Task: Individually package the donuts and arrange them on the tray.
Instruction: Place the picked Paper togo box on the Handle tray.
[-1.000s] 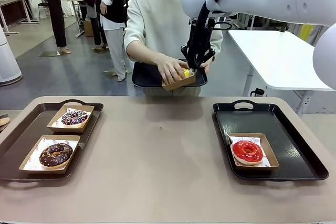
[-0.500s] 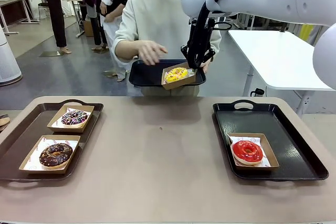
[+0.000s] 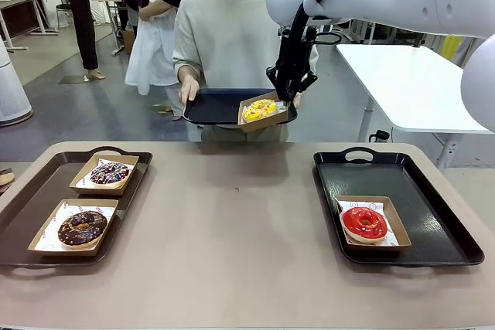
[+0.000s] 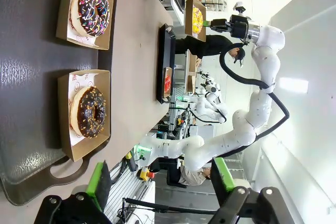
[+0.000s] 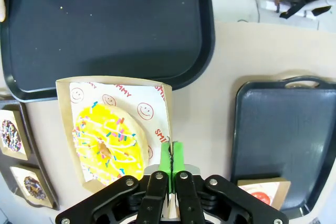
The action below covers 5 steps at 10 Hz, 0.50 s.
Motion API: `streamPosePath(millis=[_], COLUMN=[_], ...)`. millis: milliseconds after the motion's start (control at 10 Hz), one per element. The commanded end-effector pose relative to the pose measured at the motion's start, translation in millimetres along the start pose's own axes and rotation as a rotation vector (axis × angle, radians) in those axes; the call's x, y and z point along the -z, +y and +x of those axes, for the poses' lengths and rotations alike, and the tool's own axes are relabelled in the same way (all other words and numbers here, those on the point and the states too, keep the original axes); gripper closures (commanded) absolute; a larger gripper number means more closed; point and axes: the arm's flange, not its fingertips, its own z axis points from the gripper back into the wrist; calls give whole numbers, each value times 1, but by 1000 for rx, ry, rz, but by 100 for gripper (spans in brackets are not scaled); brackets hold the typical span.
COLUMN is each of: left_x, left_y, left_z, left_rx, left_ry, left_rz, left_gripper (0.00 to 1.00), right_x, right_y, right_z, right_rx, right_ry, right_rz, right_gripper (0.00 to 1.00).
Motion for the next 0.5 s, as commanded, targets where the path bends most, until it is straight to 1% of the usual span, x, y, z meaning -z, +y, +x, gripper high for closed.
streamPosePath(millis=[0, 100, 200, 300, 400], left_x=[-1, -1, -1, -1, -1], left_y=[-1, -1, -1, -1, -1], left_z=[0, 0, 0, 0, 0], left_rx=[3, 3, 3, 3, 3], left_ry=[-3, -3, -3, -3, -3], left_rz=[-1, -1, -1, -1, -1], left_gripper=[0, 0, 0, 0, 0], right_x=[-3, 0, -12, -38, -65], right_y=[2, 0, -5, -22, -45], right_z=[-2, 0, -8, -18, -26], right_rx=[19, 0, -49, -83, -84], right_ry=[-9, 0, 19, 32, 21], right_rz=[-11, 0, -18, -10, 3], right_gripper=[100, 99, 99, 99, 99])
